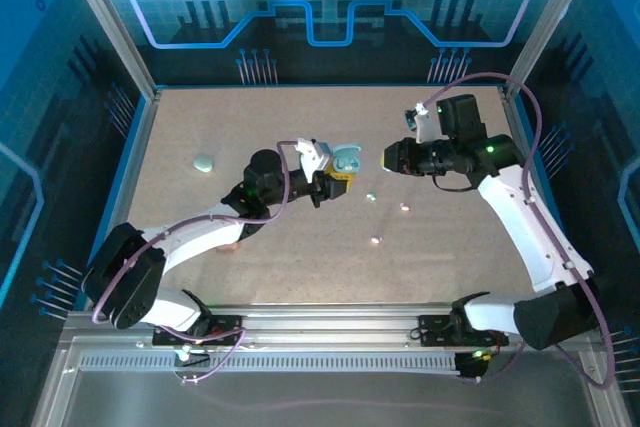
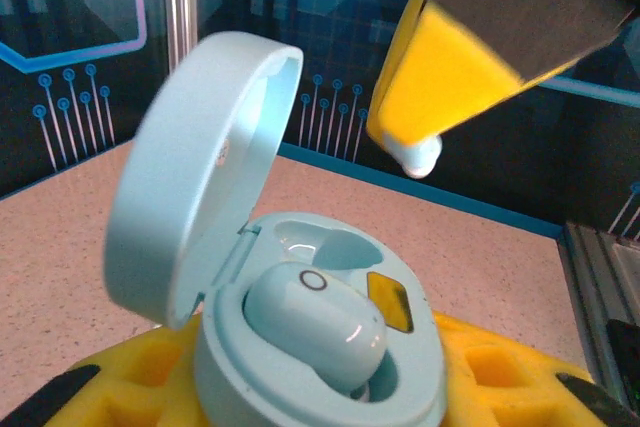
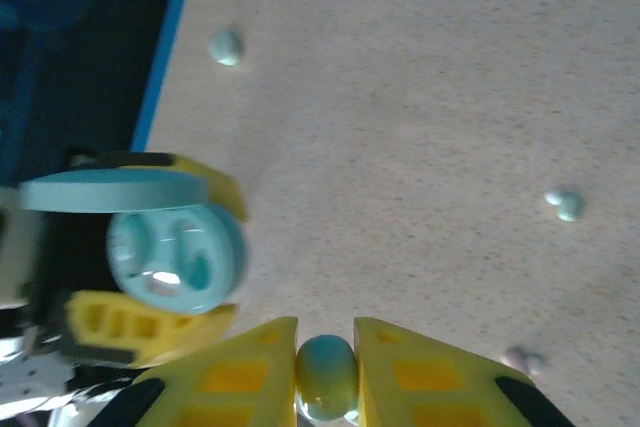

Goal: Insert wireless bluetooth earbuds into charging case

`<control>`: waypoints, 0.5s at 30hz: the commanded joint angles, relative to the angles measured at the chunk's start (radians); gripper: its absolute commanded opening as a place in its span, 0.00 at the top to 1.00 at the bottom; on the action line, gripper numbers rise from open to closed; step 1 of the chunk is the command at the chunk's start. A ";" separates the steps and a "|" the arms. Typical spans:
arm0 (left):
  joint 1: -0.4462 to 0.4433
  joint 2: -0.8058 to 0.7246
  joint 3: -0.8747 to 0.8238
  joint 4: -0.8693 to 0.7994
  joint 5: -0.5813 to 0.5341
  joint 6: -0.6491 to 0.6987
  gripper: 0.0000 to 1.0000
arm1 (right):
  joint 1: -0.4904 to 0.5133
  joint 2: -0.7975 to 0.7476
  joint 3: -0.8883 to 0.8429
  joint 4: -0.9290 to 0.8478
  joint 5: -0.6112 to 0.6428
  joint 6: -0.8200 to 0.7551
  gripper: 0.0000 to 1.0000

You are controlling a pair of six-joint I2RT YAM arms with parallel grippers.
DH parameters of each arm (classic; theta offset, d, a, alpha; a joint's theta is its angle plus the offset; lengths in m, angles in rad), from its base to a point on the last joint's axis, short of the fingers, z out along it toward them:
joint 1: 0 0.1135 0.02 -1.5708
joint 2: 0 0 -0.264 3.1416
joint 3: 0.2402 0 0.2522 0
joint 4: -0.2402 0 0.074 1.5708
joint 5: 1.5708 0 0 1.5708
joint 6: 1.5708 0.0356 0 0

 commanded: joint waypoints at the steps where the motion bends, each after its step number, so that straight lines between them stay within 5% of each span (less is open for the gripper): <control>1: 0.005 0.022 0.035 0.058 0.069 -0.028 0.65 | -0.013 -0.022 0.028 0.017 -0.155 0.012 0.79; 15: 0.005 0.063 0.064 0.092 0.159 -0.071 0.65 | -0.001 0.000 -0.015 0.119 -0.293 0.051 0.78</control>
